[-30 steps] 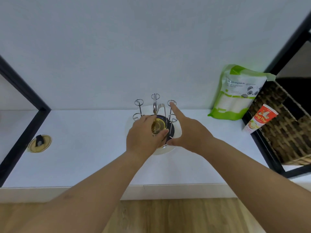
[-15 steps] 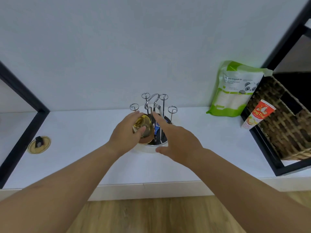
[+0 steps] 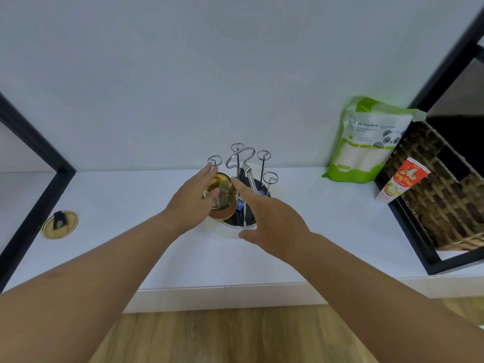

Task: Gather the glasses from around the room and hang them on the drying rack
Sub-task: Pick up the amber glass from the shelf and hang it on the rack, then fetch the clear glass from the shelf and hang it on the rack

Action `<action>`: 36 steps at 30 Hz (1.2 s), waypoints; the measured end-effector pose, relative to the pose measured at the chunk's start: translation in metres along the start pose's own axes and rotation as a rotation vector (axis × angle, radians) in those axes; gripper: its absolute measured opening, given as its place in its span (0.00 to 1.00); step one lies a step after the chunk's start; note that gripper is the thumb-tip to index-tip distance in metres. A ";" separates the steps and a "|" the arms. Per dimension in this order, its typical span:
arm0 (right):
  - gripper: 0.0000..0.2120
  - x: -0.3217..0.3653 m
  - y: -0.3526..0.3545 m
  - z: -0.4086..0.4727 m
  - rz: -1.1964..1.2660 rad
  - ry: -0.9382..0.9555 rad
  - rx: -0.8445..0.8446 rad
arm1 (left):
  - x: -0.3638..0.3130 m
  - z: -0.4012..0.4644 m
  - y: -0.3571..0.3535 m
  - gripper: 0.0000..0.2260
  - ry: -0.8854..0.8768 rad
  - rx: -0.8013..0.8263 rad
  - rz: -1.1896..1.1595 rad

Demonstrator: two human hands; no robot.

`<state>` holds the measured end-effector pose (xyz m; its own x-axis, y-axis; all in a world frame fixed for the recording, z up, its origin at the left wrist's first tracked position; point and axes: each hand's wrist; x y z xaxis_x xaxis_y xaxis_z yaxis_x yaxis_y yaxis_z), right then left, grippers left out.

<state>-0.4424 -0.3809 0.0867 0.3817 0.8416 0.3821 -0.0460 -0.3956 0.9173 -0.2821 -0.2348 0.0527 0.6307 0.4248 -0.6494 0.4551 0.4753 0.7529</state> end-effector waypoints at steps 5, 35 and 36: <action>0.54 -0.011 0.015 0.003 0.083 -0.055 0.021 | -0.021 0.004 0.018 0.24 -0.027 -0.046 -0.011; 0.31 0.148 0.607 -0.194 0.272 0.134 -0.646 | -0.520 -0.069 0.448 0.19 -0.417 -0.489 0.016; 0.30 0.153 0.622 -0.209 0.291 0.138 -0.674 | -0.535 -0.075 0.456 0.20 -0.439 -0.494 0.005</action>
<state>-0.6055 -0.4215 0.7388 0.1501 0.7933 0.5900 -0.7003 -0.3359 0.6298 -0.4592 -0.1874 0.7359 0.8774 0.1239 -0.4635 0.1754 0.8164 0.5502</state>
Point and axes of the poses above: each hand's wrist, its own z-axis towards the middle knuckle, its own y-axis out of the back of the hand, x = y × z, and after that the axes turned 10 degrees about -y, right-handed
